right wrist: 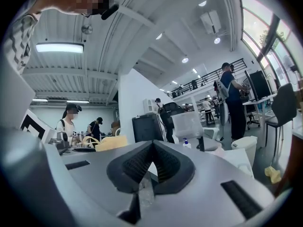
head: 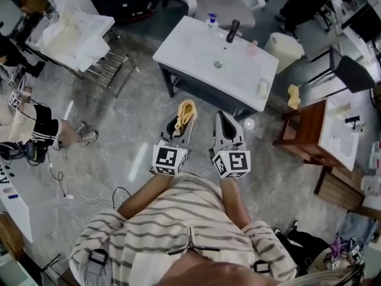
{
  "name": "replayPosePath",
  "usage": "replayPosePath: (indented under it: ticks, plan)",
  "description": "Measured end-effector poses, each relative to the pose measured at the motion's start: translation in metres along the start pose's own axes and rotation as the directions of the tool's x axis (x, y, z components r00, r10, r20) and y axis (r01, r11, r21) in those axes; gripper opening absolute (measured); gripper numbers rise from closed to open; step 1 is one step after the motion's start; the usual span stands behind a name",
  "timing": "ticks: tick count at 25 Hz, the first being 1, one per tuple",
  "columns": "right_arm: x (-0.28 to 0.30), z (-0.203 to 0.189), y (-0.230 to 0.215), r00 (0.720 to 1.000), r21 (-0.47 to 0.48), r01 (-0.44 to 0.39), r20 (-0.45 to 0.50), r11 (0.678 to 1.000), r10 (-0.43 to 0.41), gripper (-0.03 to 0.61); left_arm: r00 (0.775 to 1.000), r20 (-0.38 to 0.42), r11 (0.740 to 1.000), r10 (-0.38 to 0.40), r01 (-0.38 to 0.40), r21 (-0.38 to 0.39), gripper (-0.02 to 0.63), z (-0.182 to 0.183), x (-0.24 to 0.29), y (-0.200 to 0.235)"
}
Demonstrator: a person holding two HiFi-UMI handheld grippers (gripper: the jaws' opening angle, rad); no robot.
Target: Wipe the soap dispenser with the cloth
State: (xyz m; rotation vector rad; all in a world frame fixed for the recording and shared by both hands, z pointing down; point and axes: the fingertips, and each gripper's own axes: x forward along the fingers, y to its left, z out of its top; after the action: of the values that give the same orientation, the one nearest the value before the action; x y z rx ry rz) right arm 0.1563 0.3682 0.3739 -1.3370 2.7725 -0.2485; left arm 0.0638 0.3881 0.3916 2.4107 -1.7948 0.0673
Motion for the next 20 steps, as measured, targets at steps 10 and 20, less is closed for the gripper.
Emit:
replayPosePath:
  ticks: [10,20]
  plan:
    - [0.175,0.032,-0.044,0.994,0.02,0.107,0.005,0.994,-0.107,-0.005,0.995,-0.019,0.994,-0.098,0.098,0.038,0.1,0.052,0.137,0.119]
    - [0.272,0.044,-0.069,0.981,0.014,0.193,-0.009,0.981,-0.193,-0.005,0.986,-0.037,0.986,-0.163,0.164,0.034,0.1,0.068,0.226,0.191]
